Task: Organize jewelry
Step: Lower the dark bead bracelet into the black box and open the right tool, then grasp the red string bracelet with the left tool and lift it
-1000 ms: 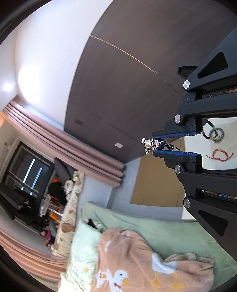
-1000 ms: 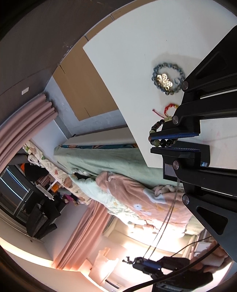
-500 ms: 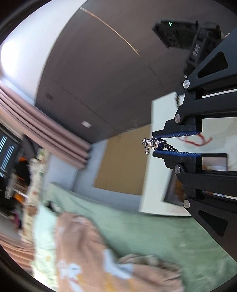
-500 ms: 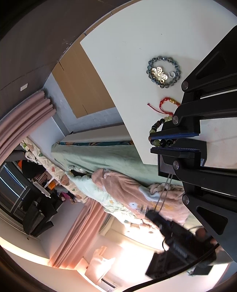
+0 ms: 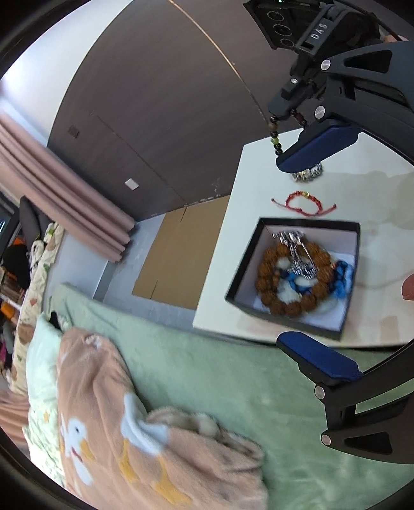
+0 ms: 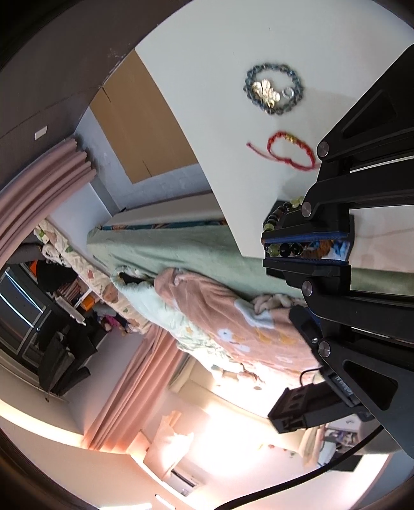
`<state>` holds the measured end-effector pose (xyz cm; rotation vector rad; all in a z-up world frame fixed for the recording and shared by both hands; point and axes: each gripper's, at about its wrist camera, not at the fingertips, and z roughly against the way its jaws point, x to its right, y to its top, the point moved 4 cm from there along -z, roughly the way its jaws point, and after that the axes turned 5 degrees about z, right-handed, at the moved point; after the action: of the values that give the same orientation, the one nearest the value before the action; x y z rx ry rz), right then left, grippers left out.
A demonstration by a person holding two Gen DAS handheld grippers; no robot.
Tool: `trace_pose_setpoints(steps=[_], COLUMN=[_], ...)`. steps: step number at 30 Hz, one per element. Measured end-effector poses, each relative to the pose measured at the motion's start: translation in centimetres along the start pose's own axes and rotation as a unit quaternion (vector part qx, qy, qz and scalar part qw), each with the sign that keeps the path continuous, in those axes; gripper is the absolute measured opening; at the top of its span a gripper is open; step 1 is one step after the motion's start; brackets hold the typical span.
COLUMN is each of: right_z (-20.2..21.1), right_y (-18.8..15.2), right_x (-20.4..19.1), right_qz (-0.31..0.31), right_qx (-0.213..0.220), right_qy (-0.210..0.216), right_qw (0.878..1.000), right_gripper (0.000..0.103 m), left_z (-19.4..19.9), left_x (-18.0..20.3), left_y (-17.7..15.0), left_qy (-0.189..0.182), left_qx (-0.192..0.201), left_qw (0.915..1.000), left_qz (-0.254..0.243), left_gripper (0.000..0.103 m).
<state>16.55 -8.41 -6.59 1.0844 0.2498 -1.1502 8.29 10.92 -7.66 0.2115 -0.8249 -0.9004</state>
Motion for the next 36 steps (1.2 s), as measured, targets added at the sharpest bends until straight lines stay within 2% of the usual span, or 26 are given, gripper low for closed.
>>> trace_pose_setpoints(steps=[8,15,16,18,19,23,27,32,36], right_z=[-1.4,-4.1,-4.7,-5.6,-5.5,-4.2,-2.3,0.6,2.3], right_y=[-0.2,-0.6,-0.7,-1.0,-1.0,-0.9,-0.5,0.2,0.6], right_x=[-2.8,-4.2,-4.1,-3.5,-3.0,-1.2,0.2,1.6,2.7], right_qz=[0.013,0.024,0.023,0.010,-0.001,-0.026,-0.034,-0.036,-0.033], right_qx=[0.020,0.013,-0.001,-0.024,-0.021,-0.007,0.002,0.014,0.017], right_qy=[0.036,0.032,0.032,0.026,0.019,-0.005,-0.027,-0.048,-0.071], right_qw=[0.999,0.999,0.999,0.999,1.000,1.000,0.999,0.998,0.997], right_gripper=[0.010,0.011,0.017,0.058,0.063,0.064,0.064,0.065,0.065], left_z=[2.7,3.6,3.8,4.0,4.1,4.5,4.9,4.3,3.2], left_x=[-1.4,-2.2,-2.3,-2.6,-2.8,-2.7,-1.6,-0.6,0.5], left_y=[1.7,2.6,2.8,3.0,3.1,3.2,3.1,2.7,2.1], left_qy=[-0.005,-0.013,-0.011,-0.010,-0.011,-0.022,-0.016,-0.027,-0.019], left_qx=[0.049,0.069,0.074,0.081,0.085,0.091,0.104,0.095,0.084], left_qw=[0.9986,0.9974,0.9970,0.9964,0.9961,0.9952,0.9944,0.9951,0.9963], left_qz=[0.017,0.018,0.018,0.020,0.022,0.030,0.009,0.004,-0.002], left_gripper=[0.101,0.103,0.103,0.103,0.103,0.103,0.103,0.103,0.103])
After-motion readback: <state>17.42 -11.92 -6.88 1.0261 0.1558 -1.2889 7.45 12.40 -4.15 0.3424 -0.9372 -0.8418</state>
